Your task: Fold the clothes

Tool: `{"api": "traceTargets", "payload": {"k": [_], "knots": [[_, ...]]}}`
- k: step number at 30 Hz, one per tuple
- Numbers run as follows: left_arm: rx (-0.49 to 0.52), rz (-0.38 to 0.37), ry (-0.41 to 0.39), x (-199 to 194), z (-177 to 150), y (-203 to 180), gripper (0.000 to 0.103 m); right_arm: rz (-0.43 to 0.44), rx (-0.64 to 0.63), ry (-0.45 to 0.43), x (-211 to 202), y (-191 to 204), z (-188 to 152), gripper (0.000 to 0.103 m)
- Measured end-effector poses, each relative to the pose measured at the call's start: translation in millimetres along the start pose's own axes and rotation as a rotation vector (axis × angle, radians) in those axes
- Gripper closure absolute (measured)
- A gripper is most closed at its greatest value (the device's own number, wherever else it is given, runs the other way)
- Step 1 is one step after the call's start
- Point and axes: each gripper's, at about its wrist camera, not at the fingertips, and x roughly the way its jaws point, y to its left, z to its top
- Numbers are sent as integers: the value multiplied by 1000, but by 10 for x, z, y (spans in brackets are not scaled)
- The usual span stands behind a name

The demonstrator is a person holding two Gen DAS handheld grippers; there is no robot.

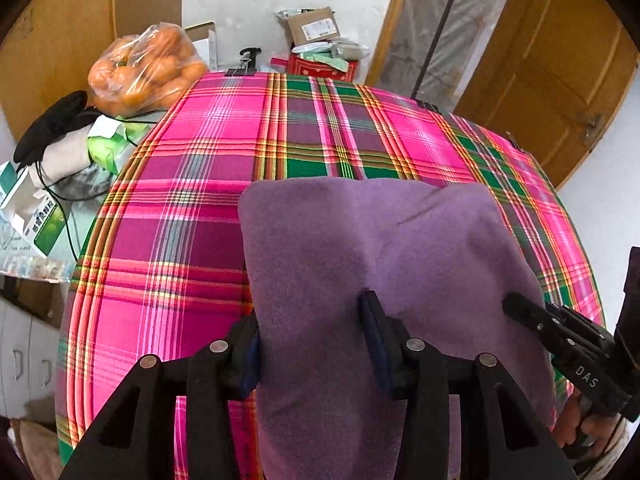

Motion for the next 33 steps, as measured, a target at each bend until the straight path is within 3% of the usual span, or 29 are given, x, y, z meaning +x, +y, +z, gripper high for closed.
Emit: {"api": "traceTargets", "payload": {"k": [17,33], "knots": [[-14,56,-67,-349,-504,7,54,3,30,21,-333,-20,-428,77],[15,136,-88,-618,-957,-139,54,-72,-70,59,-685,164,-915,77]]}}
